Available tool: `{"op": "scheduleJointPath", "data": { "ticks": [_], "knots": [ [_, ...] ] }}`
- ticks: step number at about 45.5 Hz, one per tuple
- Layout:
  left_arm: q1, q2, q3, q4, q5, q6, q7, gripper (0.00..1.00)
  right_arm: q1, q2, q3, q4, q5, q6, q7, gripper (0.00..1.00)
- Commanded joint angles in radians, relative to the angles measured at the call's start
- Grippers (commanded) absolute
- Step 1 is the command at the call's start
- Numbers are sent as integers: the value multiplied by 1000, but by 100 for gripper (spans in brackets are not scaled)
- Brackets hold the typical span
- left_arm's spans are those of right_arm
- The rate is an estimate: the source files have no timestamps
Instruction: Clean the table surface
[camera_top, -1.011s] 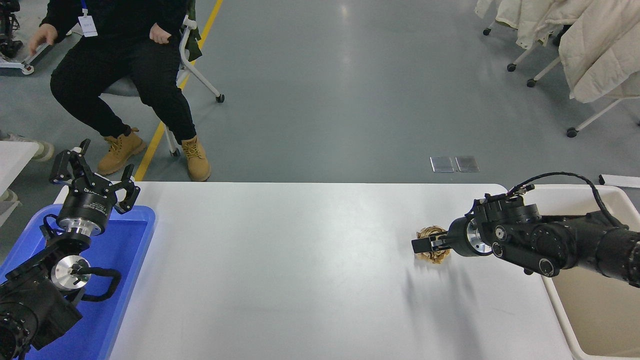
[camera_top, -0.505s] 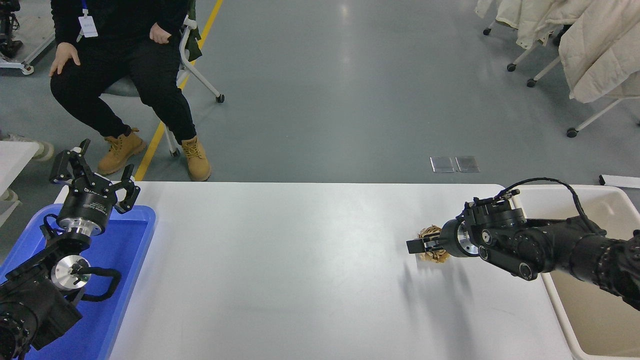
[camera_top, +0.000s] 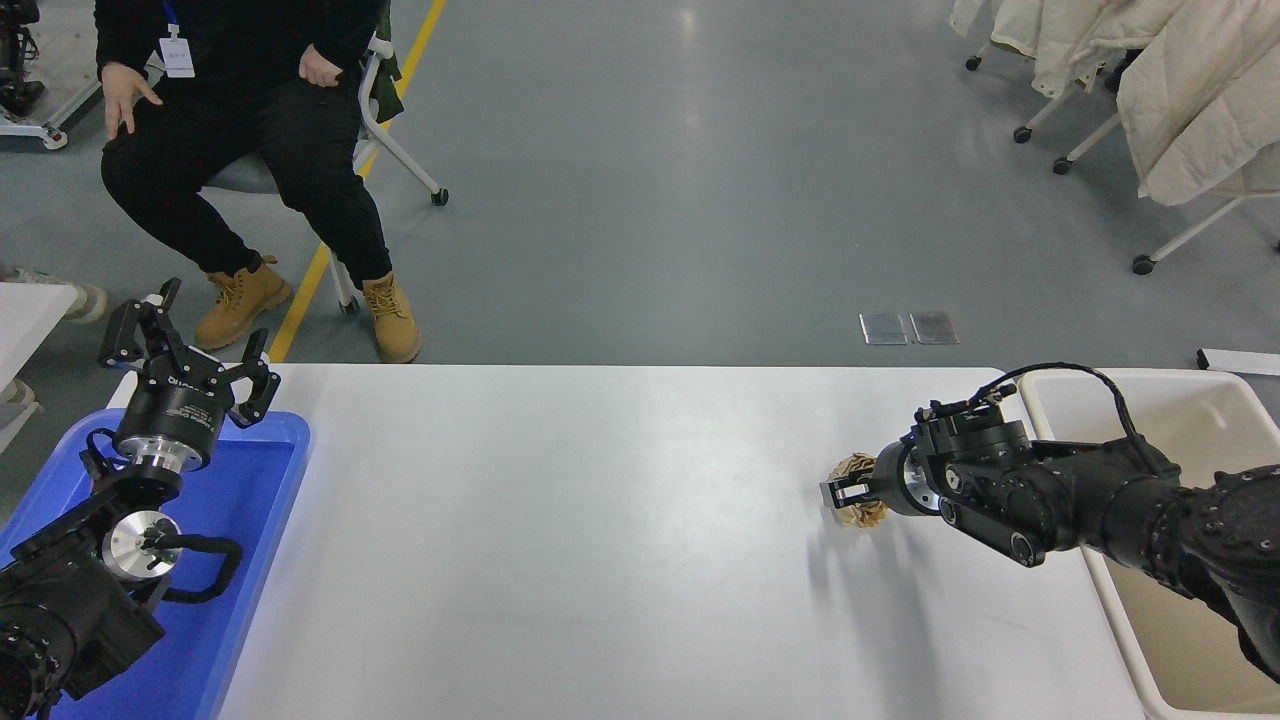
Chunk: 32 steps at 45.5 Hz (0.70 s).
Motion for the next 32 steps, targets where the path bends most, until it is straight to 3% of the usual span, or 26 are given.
{"op": "scheduleJointPath", "data": {
  "ticks": [1,19,32],
  "knots": [
    [0,0,0,0,1,0,0,100,23,1,-18,-11,3,29,4,0],
    [0,0,0,-1,-1,0,0,100,127,-80,-15,73,78,89,6,0],
    [0,0,0,0,-1,0,0,100,371,-384,2,394,135,270,7,0]
  ]
}}
